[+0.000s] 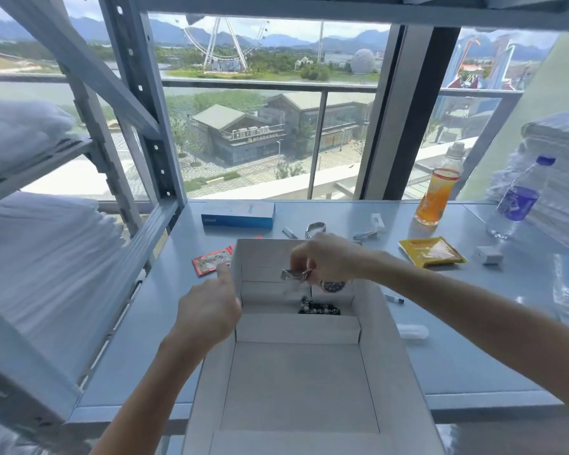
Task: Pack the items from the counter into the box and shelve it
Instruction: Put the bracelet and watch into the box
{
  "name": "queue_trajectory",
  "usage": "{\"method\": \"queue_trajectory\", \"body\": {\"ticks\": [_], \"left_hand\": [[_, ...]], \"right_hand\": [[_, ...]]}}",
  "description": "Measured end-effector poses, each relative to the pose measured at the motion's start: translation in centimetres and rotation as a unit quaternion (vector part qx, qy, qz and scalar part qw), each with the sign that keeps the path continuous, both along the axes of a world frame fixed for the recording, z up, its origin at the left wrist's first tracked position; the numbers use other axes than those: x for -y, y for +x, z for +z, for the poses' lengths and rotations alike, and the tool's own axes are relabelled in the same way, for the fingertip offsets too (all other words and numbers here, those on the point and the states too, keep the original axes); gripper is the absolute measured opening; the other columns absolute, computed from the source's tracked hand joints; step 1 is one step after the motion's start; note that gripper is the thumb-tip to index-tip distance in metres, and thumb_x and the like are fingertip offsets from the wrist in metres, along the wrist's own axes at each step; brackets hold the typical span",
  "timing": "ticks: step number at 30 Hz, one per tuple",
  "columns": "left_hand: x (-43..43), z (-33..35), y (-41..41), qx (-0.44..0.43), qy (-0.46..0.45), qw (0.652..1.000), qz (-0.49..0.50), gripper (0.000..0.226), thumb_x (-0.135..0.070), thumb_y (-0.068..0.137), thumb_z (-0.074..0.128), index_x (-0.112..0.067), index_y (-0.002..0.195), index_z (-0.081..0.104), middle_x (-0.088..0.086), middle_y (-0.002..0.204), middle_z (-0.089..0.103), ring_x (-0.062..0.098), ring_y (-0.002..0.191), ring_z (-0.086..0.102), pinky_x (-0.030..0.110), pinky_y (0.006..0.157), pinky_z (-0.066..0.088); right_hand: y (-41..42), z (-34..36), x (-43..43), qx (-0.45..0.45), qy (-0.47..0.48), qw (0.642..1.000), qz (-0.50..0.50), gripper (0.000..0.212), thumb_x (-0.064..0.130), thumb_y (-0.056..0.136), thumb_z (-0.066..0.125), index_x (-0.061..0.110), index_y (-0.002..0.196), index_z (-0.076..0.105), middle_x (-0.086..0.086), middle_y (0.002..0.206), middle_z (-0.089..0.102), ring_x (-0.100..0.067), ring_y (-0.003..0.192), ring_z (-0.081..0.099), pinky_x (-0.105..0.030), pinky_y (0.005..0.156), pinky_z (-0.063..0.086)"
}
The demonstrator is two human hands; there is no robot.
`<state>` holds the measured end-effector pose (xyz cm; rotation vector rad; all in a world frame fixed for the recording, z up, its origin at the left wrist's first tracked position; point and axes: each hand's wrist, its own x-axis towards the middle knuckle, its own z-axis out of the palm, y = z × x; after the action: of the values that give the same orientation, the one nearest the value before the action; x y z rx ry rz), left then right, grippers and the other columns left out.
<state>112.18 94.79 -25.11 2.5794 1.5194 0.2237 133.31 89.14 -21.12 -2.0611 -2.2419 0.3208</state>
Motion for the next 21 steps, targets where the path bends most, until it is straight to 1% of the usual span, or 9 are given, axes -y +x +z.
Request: {"method": "queue_trajectory", "body": {"ticks": [2, 4, 6, 8, 10, 13, 15, 18, 21], "left_hand": [[0.1, 0.1, 0.0, 0.0, -0.001, 1.0, -0.001, 0.04, -0.01, 0.087, 0.038, -0.007, 0.125, 0.028, 0.017, 0.104, 0.062, 0.033, 0.08, 0.05, 0.034, 0.068, 0.036], [0.1, 0.1, 0.0, -0.003, -0.004, 1.0, -0.003, 0.041, -0.009, 0.086, 0.038, -0.007, 0.126, 0.028, 0.017, 0.104, 0.062, 0.035, 0.087, 0.054, 0.034, 0.068, 0.036], [0.0, 0.1, 0.0, -0.005, -0.007, 1.0, -0.006, 0.041, -0.009, 0.086, 0.037, -0.007, 0.126, 0.028, 0.017, 0.105, 0.062, 0.036, 0.09, 0.056, 0.033, 0.068, 0.036], [0.1, 0.1, 0.1, -0.004, -0.011, 1.0, -0.006, 0.039, -0.008, 0.086, 0.037, -0.008, 0.124, 0.029, 0.016, 0.104, 0.063, 0.033, 0.083, 0.053, 0.033, 0.067, 0.037], [0.1, 0.3, 0.1, -0.003, -0.017, 1.0, -0.006, 0.035, -0.008, 0.086, 0.037, -0.008, 0.12, 0.031, 0.015, 0.101, 0.063, 0.031, 0.078, 0.048, 0.033, 0.066, 0.037], [0.0, 0.4, -0.1, 0.001, -0.025, 1.0, -0.004, 0.033, -0.008, 0.085, 0.037, -0.008, 0.117, 0.032, 0.014, 0.099, 0.062, 0.03, 0.075, 0.044, 0.033, 0.065, 0.036], [-0.2, 0.3, -0.3, 0.005, -0.035, 0.999, -0.007, 0.036, -0.011, 0.087, 0.037, -0.008, 0.122, 0.029, 0.014, 0.101, 0.062, 0.029, 0.075, 0.042, 0.033, 0.066, 0.036], [-0.7, 0.3, -0.4, 0.008, -0.046, 0.999, -0.017, 0.039, -0.013, 0.088, 0.036, -0.009, 0.126, 0.026, 0.013, 0.102, 0.06, 0.028, 0.076, 0.041, 0.034, 0.066, 0.035], [-0.8, 0.0, -0.5, 0.025, -0.05, 0.998, -0.025, 0.036, -0.012, 0.088, 0.036, -0.012, 0.123, 0.028, 0.005, 0.08, 0.049, 0.028, 0.075, 0.043, 0.033, 0.065, 0.036]], "right_hand": [[0.4, -2.0, -0.7, 0.106, -0.06, 0.993, 0.004, 0.02, 0.01, 0.075, 0.065, 0.021, 0.092, 0.066, 0.001, 0.09, 0.067, -0.023, 0.083, 0.062, -0.032, 0.069, 0.051], [1.0, -3.5, -0.9, 0.16, -0.114, 0.981, -0.006, 0.02, 0.011, 0.075, 0.064, 0.02, 0.093, 0.067, -0.004, 0.096, 0.066, -0.029, 0.085, 0.062, -0.033, 0.067, 0.05], [1.4, -4.2, -0.8, 0.156, -0.149, 0.976, -0.021, 0.022, 0.015, 0.073, 0.07, 0.018, 0.094, 0.067, -0.005, 0.097, 0.066, -0.029, 0.084, 0.062, -0.028, 0.063, 0.045], [1.7, -4.4, -0.9, 0.142, -0.151, 0.978, -0.034, 0.021, 0.017, 0.072, 0.073, 0.017, 0.093, 0.068, -0.005, 0.097, 0.067, -0.028, 0.084, 0.063, -0.026, 0.062, 0.043], [1.8, -4.5, -1.1, 0.15, -0.144, 0.977, -0.044, 0.018, 0.019, 0.073, 0.074, 0.017, 0.09, 0.069, -0.005, 0.096, 0.068, -0.028, 0.084, 0.064, -0.026, 0.061, 0.042], [1.8, -4.5, -1.1, 0.165, -0.153, 0.973, -0.048, 0.016, 0.026, 0.075, 0.072, 0.02, 0.089, 0.069, -0.002, 0.093, 0.068, -0.027, 0.082, 0.063, -0.024, 0.057, 0.037], [1.9, -3.7, -0.8, 0.125, -0.116, 0.984, -0.052, 0.01, 0.025, 0.076, 0.068, 0.021, 0.086, 0.069, 0.002, 0.089, 0.068, -0.022, 0.079, 0.061, -0.025, 0.061, 0.041], [2.8, -1.0, -0.5, 0.016, 0.016, 0.997, -0.071, 0.008, 0.017, 0.081, 0.061, 0.021, 0.08, 0.068, 0.007, 0.07, 0.07, -0.01, 0.069, 0.064, -0.027, 0.067, 0.05], [5.5, 1.0, -0.4, -0.056, 0.166, 0.979, -0.101, 0.004, 0.016, 0.083, 0.065, 0.017, 0.081, 0.068, 0.007, 0.063, 0.07, -0.005, 0.06, 0.066, -0.03, 0.066, 0.055]]}}
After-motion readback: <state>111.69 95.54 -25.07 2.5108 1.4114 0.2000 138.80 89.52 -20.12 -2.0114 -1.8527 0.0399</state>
